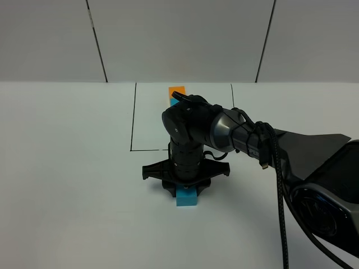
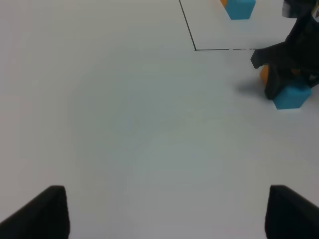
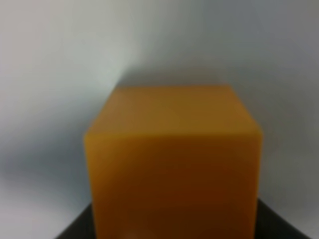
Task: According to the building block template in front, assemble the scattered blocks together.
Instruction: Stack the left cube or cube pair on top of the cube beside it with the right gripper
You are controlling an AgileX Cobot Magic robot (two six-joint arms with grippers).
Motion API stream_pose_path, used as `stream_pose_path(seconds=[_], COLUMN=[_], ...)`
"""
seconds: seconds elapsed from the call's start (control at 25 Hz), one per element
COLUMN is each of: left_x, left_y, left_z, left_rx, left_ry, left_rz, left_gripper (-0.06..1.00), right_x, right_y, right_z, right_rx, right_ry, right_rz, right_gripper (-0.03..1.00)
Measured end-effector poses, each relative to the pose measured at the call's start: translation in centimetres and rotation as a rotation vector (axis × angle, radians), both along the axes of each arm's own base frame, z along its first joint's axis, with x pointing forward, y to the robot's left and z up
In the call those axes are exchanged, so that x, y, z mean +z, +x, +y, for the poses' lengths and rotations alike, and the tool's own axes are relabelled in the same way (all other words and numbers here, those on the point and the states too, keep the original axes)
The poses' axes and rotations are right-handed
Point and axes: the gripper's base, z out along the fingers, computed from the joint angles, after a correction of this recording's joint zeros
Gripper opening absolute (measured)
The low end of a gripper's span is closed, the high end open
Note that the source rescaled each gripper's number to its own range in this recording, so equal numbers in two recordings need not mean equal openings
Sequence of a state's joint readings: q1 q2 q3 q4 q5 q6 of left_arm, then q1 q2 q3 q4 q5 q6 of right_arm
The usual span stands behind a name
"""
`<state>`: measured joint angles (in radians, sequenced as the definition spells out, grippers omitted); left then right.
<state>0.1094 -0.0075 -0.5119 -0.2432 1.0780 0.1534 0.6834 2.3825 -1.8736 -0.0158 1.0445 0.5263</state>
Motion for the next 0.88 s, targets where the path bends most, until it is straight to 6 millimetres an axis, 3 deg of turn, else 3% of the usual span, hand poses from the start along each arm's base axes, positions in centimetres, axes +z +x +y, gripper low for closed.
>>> stream_pose_path(seconds=[0.24,0.32,0.36,0.52,0.6,0.88], left_x=[0.0,0.0,0.0,0.0,0.0,0.0], left_y=[0.0,0.0,0.0,0.0,0.0,0.0], left_z=[0.0,0.0,0.0,0.0,0.0,0.0], left_rx=[0.0,0.0,0.0,0.0,0.0,0.0], left_ry=[0.0,0.0,0.0,0.0,0.0,0.0], left_rz=[0.0,0.0,0.0,0.0,0.0,0.0], left_gripper=[0.68,0.68,0.68,0.68,0.68,0.68], right_x=[0.0,0.0,0.0,0.1,0.3,3.2], right_y=[0.0,0.2,0.2,0.7,1.0,1.4], right_z=[0.0,-0.1,-0.1,-0.7,-0.8,-0.9], right_rx=[-0.003,-0.015,-0.024,-0.048,-0.052,-0.044], right_ry=[0.001,0.006,0.011,0.013,0.009,0.045], right_rz=[0.0,-0.003,-0.006,-0.009,-0.011,-0.034], right_gripper=[0.01,0.08,0.2,0.86,0.99,1.0])
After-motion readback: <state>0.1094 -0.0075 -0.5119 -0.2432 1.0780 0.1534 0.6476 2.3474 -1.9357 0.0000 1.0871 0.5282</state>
